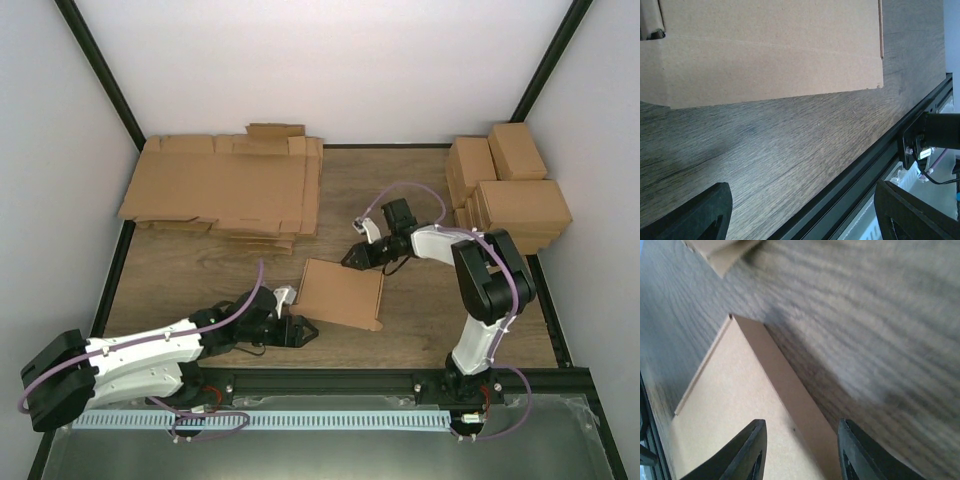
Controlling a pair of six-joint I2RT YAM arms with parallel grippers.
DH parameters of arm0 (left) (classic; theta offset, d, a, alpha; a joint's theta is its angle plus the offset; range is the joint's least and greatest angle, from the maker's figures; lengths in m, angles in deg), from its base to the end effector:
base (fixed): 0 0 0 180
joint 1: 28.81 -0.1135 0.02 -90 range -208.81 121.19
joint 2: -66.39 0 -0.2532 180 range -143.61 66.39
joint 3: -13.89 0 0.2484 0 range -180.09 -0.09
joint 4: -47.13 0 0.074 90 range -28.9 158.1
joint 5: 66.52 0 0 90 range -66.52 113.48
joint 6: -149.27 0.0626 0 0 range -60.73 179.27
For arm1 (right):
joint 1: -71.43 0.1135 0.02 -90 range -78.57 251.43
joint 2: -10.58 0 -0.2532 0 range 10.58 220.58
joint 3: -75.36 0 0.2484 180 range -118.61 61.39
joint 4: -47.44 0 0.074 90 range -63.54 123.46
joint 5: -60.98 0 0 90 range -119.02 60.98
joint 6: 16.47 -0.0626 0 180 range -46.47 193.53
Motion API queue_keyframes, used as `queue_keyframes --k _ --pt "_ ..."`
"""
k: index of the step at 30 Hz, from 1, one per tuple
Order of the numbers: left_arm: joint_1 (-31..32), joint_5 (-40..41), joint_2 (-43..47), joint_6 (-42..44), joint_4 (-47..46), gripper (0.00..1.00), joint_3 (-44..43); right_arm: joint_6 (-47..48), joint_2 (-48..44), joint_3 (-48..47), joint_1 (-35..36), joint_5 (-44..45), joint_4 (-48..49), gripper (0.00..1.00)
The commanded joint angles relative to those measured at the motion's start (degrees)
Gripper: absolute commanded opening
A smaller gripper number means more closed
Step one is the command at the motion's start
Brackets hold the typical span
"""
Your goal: Fold the paper box
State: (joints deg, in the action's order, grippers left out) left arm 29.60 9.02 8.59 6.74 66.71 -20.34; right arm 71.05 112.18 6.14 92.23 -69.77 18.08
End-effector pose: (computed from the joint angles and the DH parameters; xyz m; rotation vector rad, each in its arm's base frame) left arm 0.0972 -0.1879 0.1364 0.2811 2.6363 -1.1352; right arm 0.3016 0.1583 0.1216 -0.6546 2.5310 1.0791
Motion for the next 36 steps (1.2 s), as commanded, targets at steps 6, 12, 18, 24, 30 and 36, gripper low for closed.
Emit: queue_keyframes --k 6,12,18,24,30,36 --pt "0.3 0.6 -0.9 0.2 -0.8 0.80 -1.9 0.4 2.0 3.8 -0.1 -4.1 2.2 0.38" --pt "0.3 0.9 -0.3 -0.3 -1.0 0.80 -1.7 -0.6 3.1 4.9 -0.3 -3.9 3.4 0.19" --pt "0.3 0.9 1.0 0.0 0.6 0.77 -2.4 -1.6 5.0 4.6 -1.5 -3.8 3.5 0.16" --pt "0.3 3.1 2.8 -0.4 3.0 0.73 -2.5 -2.7 6.3 4.1 -3.4 -3.9 4.2 0.16" --pt "0.4 6.0 2.0 -4.7 3.0 0.45 -0.3 -3.6 7.5 3.1 -4.5 -1.5 3.5 0.16" --pt "0.0 7.2 -1.4 -7.4 -0.5 0.12 1.3 -3.4 7.7 3.0 -4.8 -2.2 3.9 0.16"
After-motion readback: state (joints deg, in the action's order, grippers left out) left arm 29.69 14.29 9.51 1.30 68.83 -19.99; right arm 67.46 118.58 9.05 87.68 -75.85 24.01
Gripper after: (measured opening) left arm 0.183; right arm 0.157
